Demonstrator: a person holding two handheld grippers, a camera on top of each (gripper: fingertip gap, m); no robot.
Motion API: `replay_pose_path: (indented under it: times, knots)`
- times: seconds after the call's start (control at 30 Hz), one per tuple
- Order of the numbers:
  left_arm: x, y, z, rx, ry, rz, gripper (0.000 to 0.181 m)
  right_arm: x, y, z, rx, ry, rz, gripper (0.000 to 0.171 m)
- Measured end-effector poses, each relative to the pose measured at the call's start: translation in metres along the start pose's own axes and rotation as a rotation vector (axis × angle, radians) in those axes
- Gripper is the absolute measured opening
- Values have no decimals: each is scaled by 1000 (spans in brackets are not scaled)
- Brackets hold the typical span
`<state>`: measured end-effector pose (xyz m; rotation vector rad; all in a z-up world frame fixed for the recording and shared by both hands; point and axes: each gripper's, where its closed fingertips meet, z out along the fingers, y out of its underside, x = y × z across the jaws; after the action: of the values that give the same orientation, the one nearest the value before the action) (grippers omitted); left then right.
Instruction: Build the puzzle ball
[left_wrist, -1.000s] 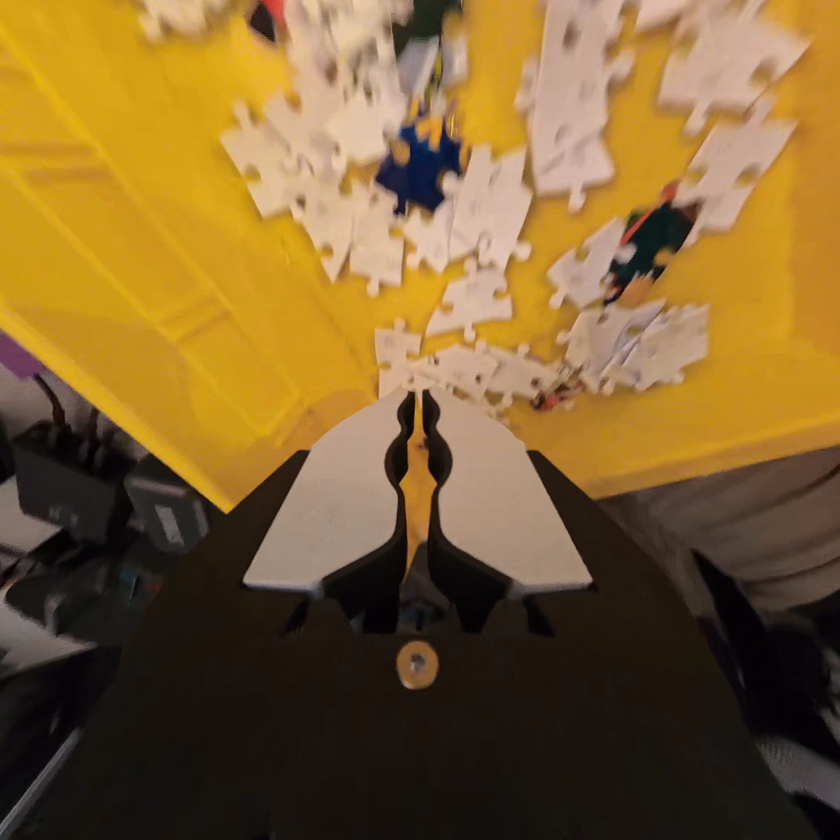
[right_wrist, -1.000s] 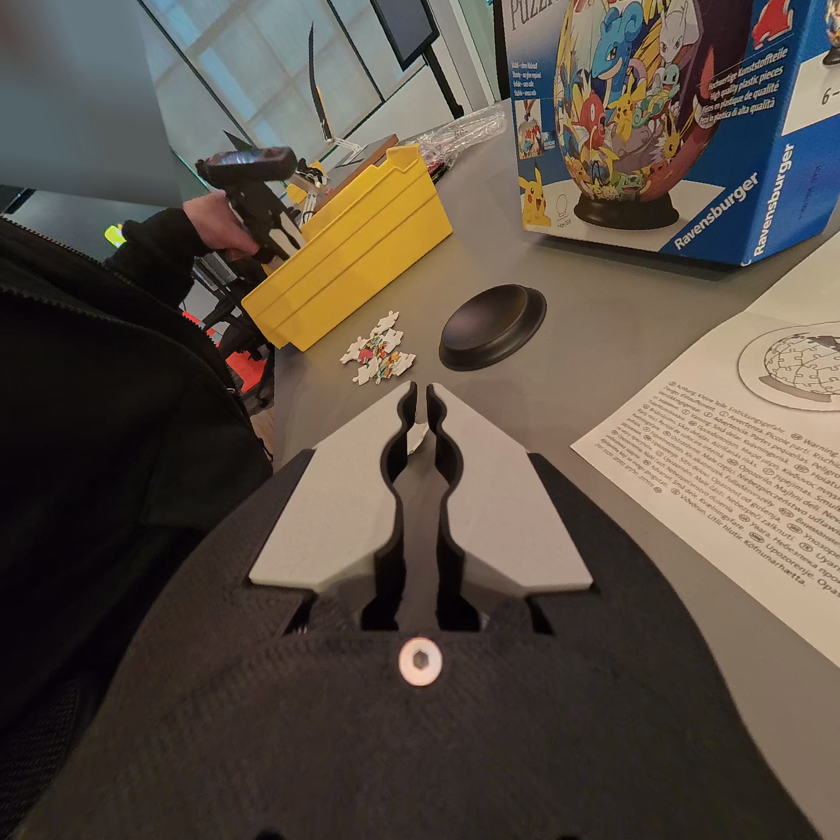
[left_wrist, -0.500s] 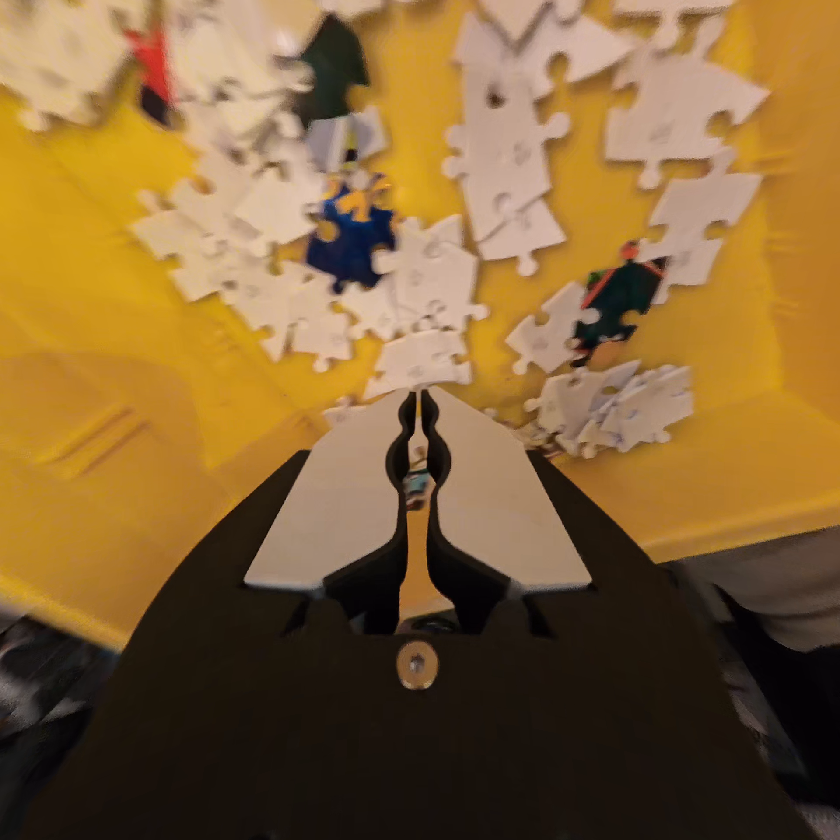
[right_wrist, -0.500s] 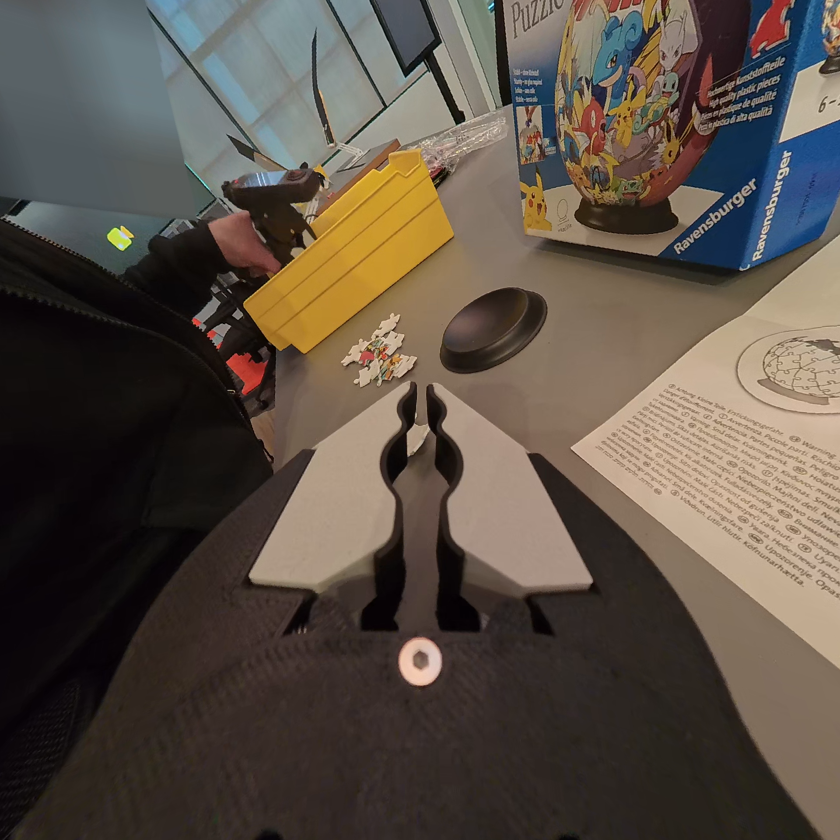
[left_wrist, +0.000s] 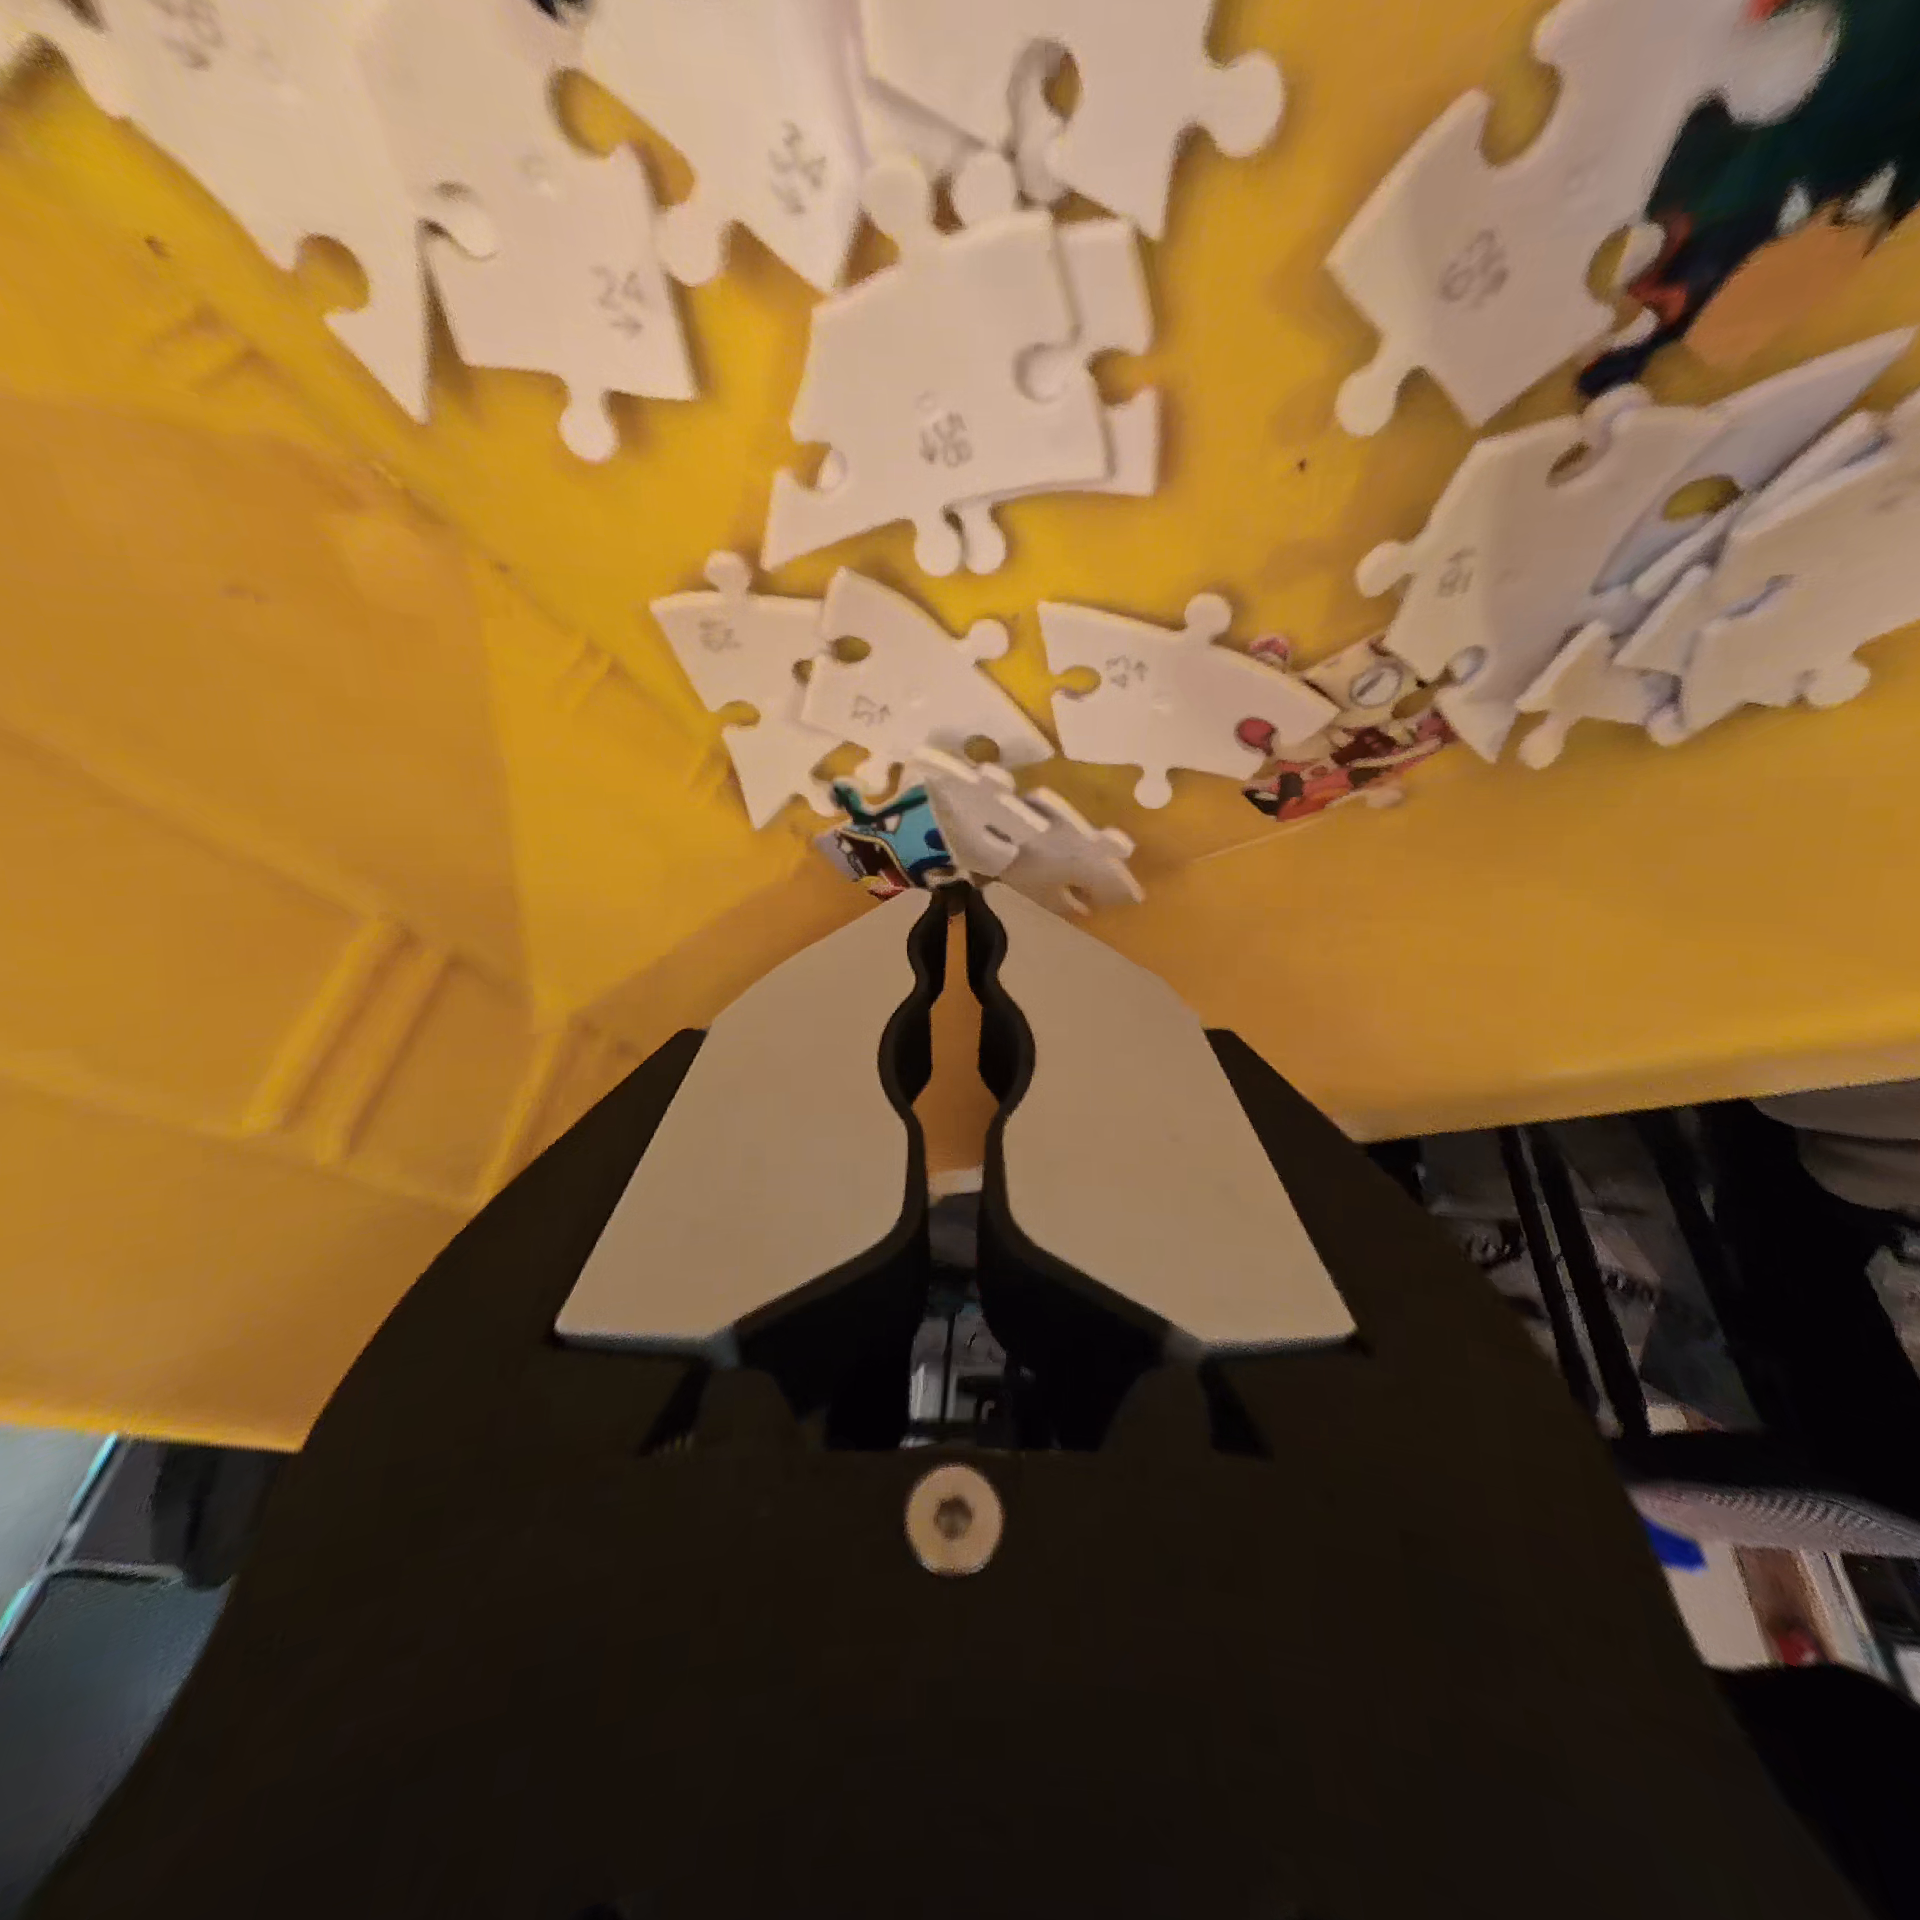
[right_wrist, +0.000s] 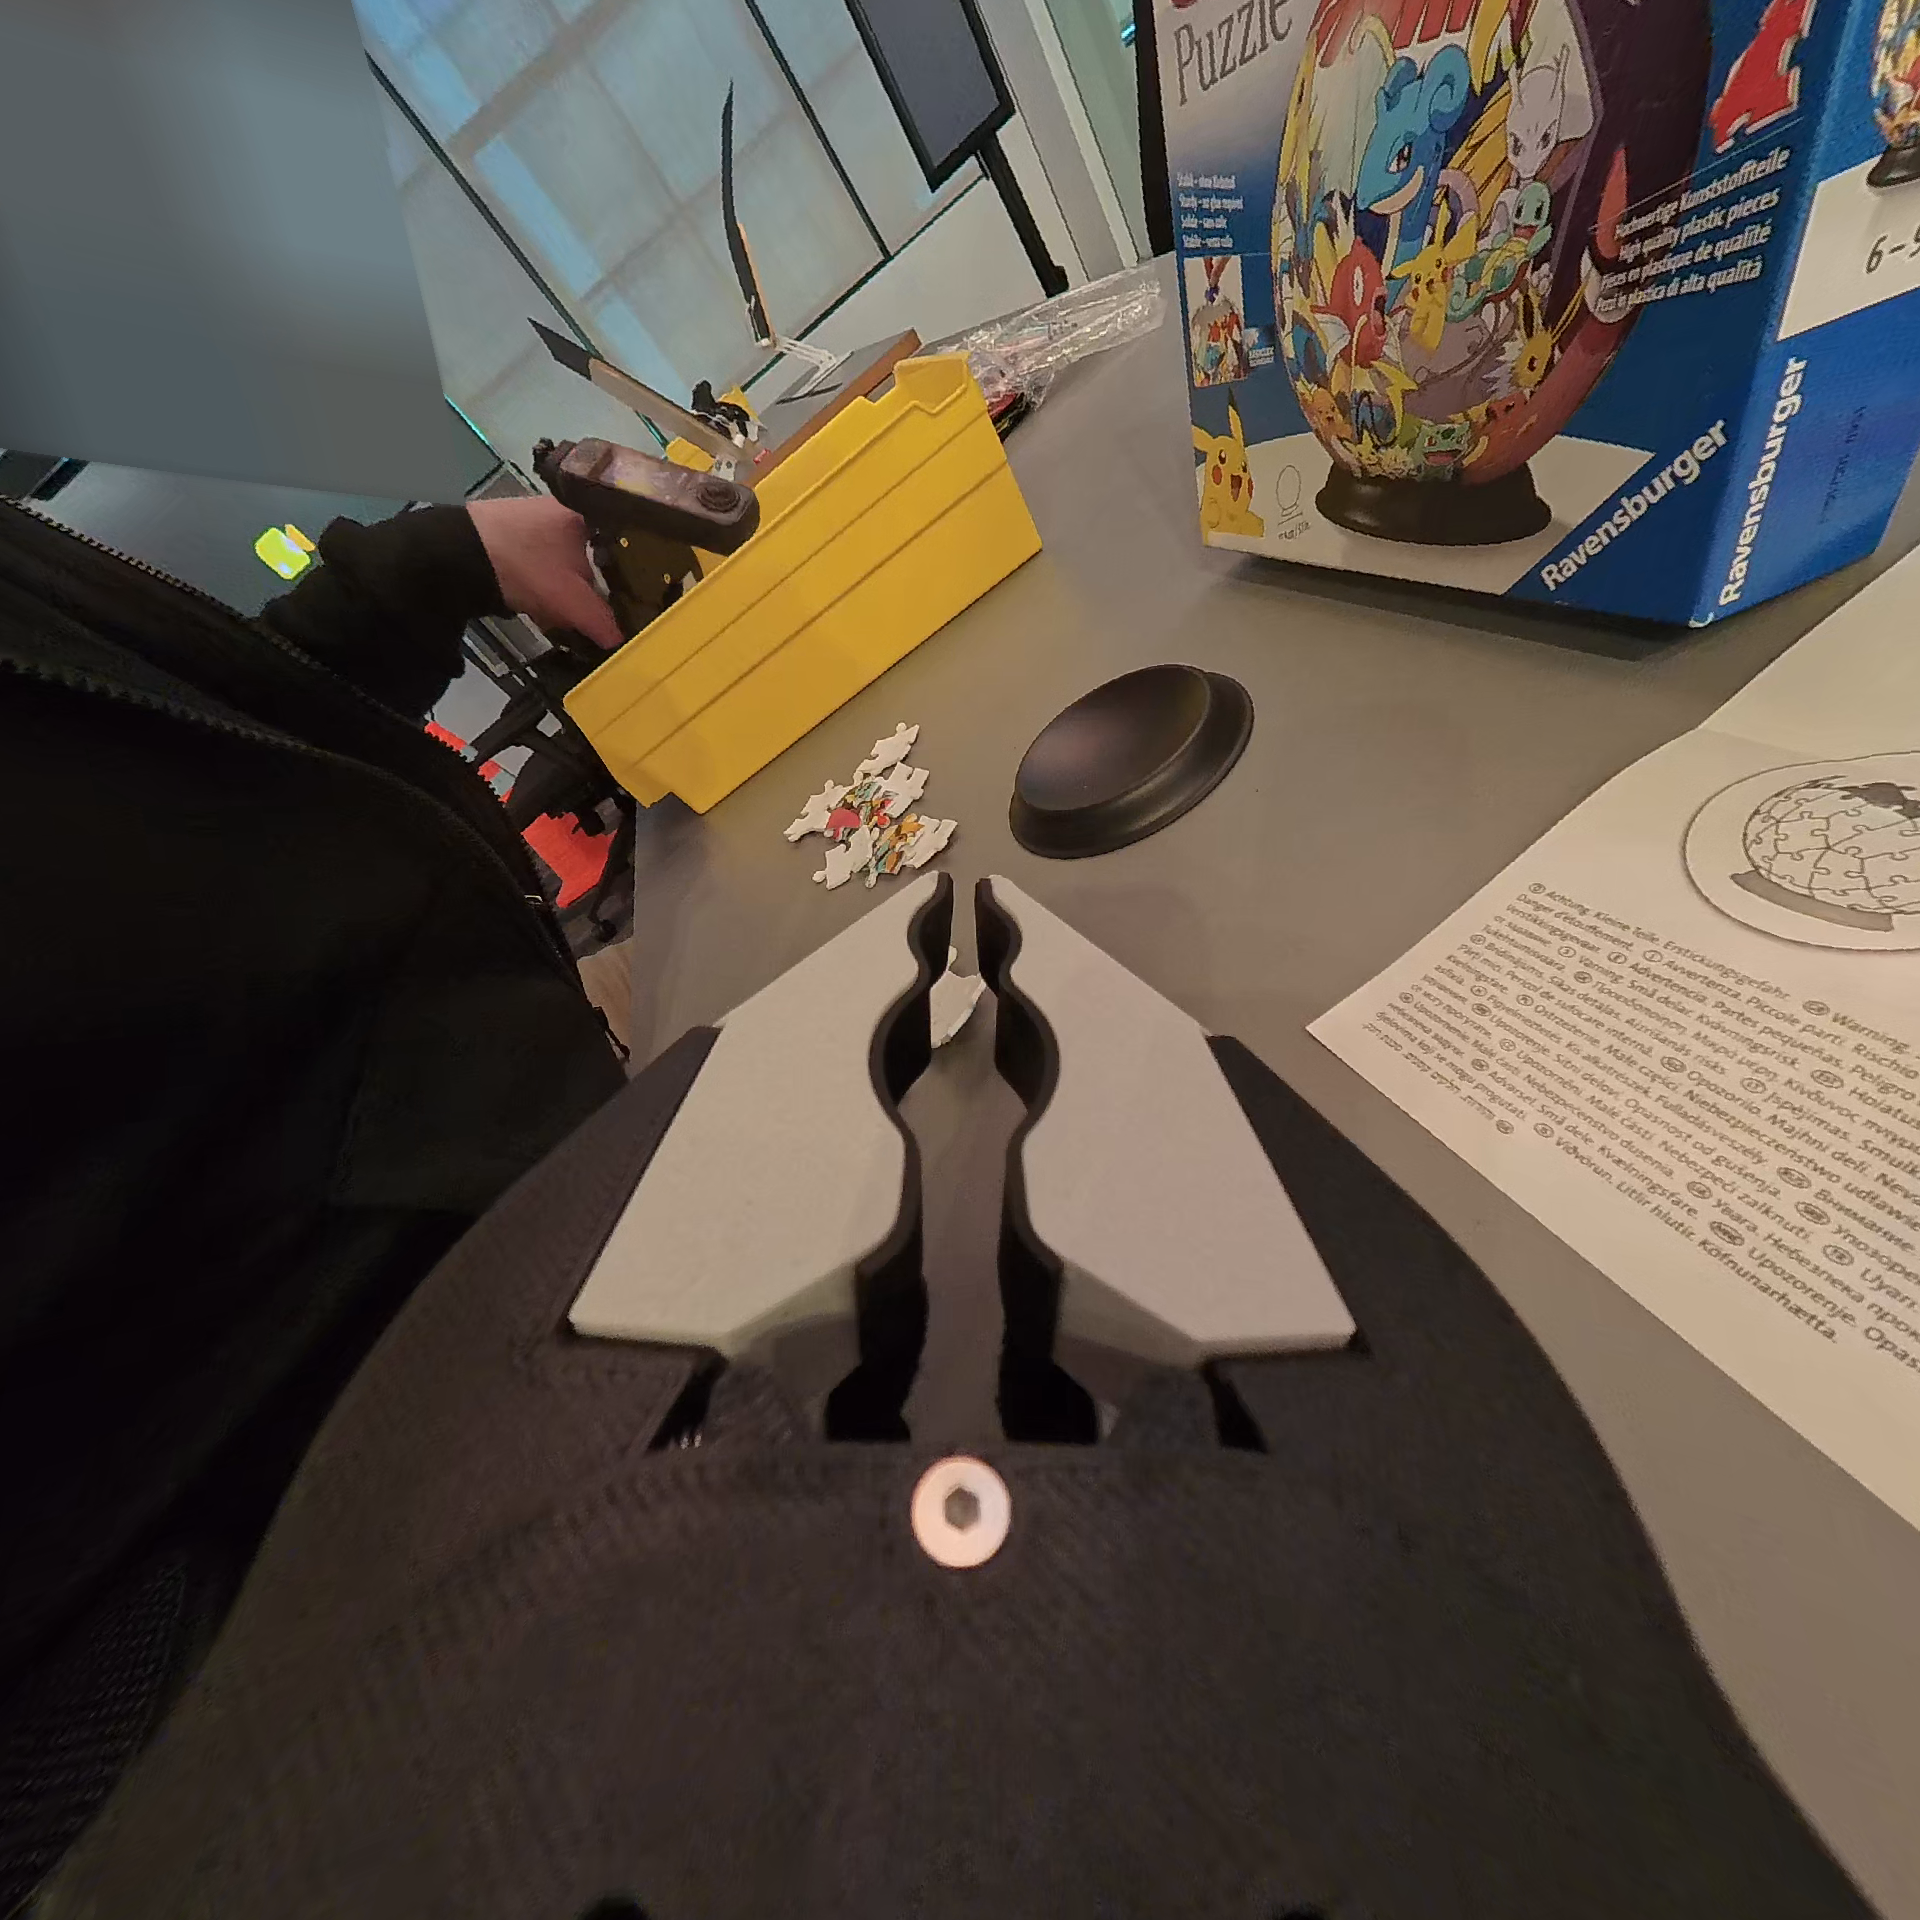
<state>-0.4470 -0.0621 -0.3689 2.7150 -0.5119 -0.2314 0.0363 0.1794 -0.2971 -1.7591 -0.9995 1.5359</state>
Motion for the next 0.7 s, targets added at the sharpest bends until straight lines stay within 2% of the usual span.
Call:
replay_pose_path:
  times: [0.17,0.27,0.33,0.43,0.6,0.7]
  knots:
    - [-5,-14,-5,78,-4,-16,3,0,0,0,4,-2,-2,3]
    - [-2,-41,-20,254,11,-8,6,-1,-1,-1,8,-3,-2,3]
    - [-8,-51,-34,349,-35,-2,7,-1,-1,-1,8,-3,-2,3]
    - [-13,-36,-33,286,-60,-12,18,-1,-1,-1,7,-3,-2,3]
    - [-11,-21,-7,154,-95,1,42,-1,-1,-1,11,-5,-3,3]
    - [-9,-24,-6,171,-71,-1,38,-1,-1,-1,10,-5,-4,3]
